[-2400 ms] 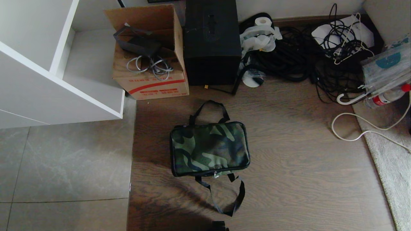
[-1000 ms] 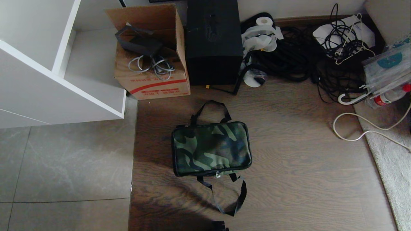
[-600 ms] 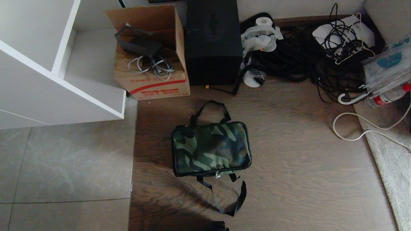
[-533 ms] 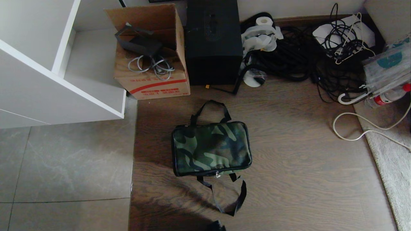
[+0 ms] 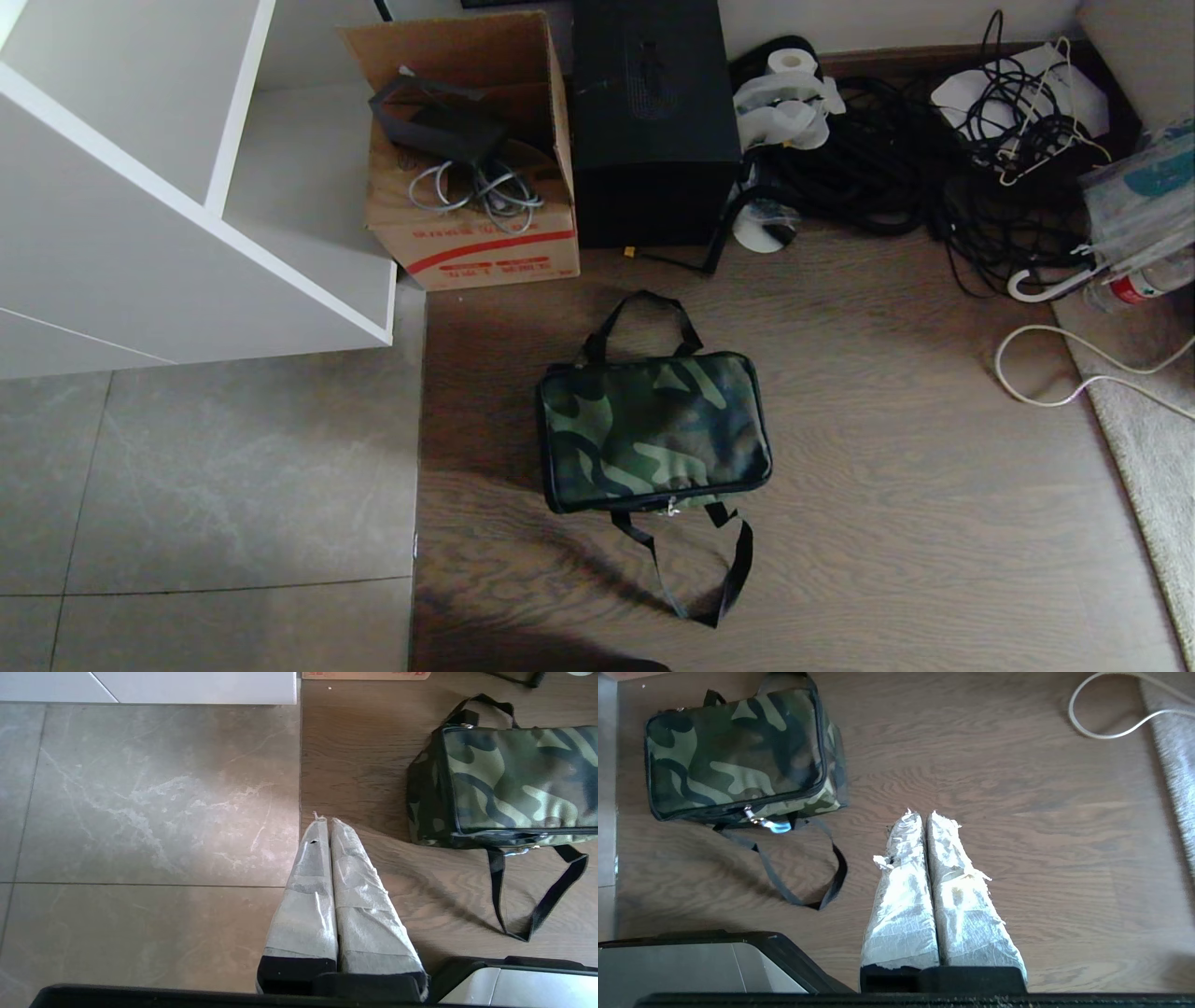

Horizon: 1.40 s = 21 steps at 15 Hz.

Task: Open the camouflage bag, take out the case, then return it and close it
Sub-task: Open the top of the storage box

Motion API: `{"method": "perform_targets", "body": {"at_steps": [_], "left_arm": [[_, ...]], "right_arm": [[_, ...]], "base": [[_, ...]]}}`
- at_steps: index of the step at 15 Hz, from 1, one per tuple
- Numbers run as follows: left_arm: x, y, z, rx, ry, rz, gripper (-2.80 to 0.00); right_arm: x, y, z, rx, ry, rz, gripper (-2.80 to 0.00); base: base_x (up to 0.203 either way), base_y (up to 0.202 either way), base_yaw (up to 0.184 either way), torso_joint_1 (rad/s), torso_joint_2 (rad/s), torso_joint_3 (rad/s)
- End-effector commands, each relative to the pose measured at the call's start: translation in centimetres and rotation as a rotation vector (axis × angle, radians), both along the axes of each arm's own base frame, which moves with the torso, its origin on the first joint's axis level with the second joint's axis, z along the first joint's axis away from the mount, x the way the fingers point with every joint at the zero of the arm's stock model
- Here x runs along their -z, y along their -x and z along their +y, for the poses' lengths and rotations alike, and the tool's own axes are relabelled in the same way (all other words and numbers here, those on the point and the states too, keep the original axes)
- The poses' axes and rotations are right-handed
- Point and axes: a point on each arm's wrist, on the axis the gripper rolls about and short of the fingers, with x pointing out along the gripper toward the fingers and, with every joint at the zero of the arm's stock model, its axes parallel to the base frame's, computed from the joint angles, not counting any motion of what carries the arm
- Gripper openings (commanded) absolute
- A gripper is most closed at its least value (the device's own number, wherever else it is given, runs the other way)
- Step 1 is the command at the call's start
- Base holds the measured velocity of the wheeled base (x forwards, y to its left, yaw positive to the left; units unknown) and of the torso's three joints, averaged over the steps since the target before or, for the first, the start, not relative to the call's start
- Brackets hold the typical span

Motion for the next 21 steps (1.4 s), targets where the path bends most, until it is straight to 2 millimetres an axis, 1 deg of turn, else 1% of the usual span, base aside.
{"method": "perform_targets", "body": {"at_steps": [1, 14, 21], "left_arm": [[0.25, -0.07, 0.00, 0.000, 0.000, 0.009, -2.80], [0.27, -0.07, 0.00, 0.000, 0.001, 0.010, -2.80], [0.27, -0.07, 0.00, 0.000, 0.000, 0.010, -2.80]], "right_arm": [[0.00, 0.00, 0.00, 0.000, -0.001, 0.000, -2.80], [0.00, 0.00, 0.00, -0.001, 0.000, 0.000, -2.80], [0.06, 0.00, 0.02, -0.008, 0.061, 0.005, -2.80]], "base": [[0.000, 0.000, 0.000, 0.000, 0.00, 0.000], [0.000, 0.000, 0.000, 0.000, 0.00, 0.000], [0.000, 0.000, 0.000, 0.000, 0.00, 0.000]]}}
